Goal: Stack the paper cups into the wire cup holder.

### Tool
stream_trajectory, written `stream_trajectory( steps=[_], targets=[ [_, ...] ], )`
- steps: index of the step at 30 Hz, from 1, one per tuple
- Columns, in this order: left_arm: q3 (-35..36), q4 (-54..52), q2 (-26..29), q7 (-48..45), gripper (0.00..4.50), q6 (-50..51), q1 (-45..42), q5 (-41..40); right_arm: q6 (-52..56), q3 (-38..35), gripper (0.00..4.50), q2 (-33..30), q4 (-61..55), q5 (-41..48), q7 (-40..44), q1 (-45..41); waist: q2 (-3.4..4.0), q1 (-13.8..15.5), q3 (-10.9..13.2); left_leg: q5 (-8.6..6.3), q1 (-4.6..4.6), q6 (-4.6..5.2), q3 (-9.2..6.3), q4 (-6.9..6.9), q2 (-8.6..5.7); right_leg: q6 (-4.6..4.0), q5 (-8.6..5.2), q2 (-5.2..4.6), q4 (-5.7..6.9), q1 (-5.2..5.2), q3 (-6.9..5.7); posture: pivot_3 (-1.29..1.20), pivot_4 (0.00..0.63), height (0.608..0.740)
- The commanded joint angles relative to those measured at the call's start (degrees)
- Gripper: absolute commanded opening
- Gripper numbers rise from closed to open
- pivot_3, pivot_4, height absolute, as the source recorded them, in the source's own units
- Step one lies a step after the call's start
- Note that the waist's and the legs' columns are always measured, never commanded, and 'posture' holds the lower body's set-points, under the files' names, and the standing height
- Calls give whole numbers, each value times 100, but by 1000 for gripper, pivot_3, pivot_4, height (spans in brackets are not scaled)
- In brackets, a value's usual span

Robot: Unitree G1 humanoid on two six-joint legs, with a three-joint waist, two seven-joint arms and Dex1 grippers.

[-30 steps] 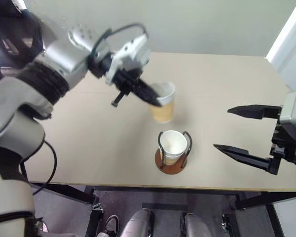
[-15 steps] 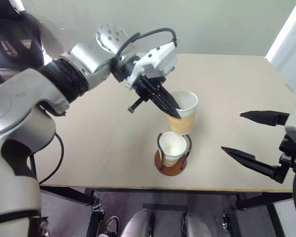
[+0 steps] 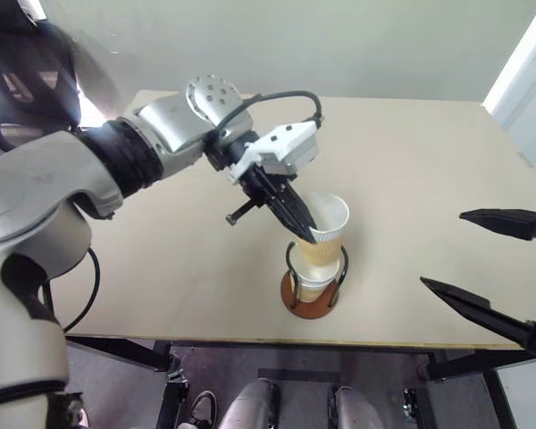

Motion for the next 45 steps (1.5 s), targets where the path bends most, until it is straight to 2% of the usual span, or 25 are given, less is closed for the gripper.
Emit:
stream_trajectory(
  steps=[1,9,16,22,26,33,38,41,45],
  targets=[
    [-73,-223,63,-164,80,-31,-141,-149,-137,-160,4089,-56,114,-25,-53,14,1,4,0,0,-2,0,-3,3,0,1,0,-2,1,1,3,0,150,740],
    [-107,-137,105,-164,80,-74,-214,-168,-158,-206,4089,-62,125,6,-57,79,2,0,0,3,0,-2,-4,3,0,-3,3,0,4,-1,1,0,150,740],
    [-418,5,-87,-164,80,-523,-106,148,-212,-150,4089,-107,148,-32,-29,45,0,-1,1,4,-2,-1,-2,6,0,-2,5,-2,5,1,2,0,150,740],
    [-452,105,-189,-164,80,-524,-92,144,-235,-143,4089,-131,170,-11,-17,32,1,-4,0,5,-1,0,0,4,0,-3,6,-1,6,0,0,0,150,740],
    [-448,121,-221,-164,986,-530,-78,146,-233,-155,4089,-150,182,19,-22,25,0,-1,0,6,-1,1,1,5,0,-3,7,0,6,0,-1,0,150,740],
    [-197,154,-229,-164,3363,-507,27,83,-257,-129,4089,-160,202,30,11,5,1,-1,-1,6,0,2,-3,7,1,-3,9,-2,8,0,-1,0,150,740],
    [653,332,-155,-164,3363,-38,280,-118,-309,24,4089,-110,270,-158,237,-37,2,-1,-1,9,0,5,0,7,0,-4,11,-1,8,0,-1,0,150,740],
    [1445,597,21,-164,3363,382,572,-101,-522,612,4089,186,128,-835,434,72,0,-4,-4,15,0,15,0,9,2,-4,12,-1,6,0,-2,0,150,740],
    [2380,1028,408,-164,3363,935,1017,285,-758,1195,4089,573,222,-2095,1236,152,12,-22,-10,25,2,31,10,14,2,-4,14,4,7,-6,-8,0,150,740]
  ],
)
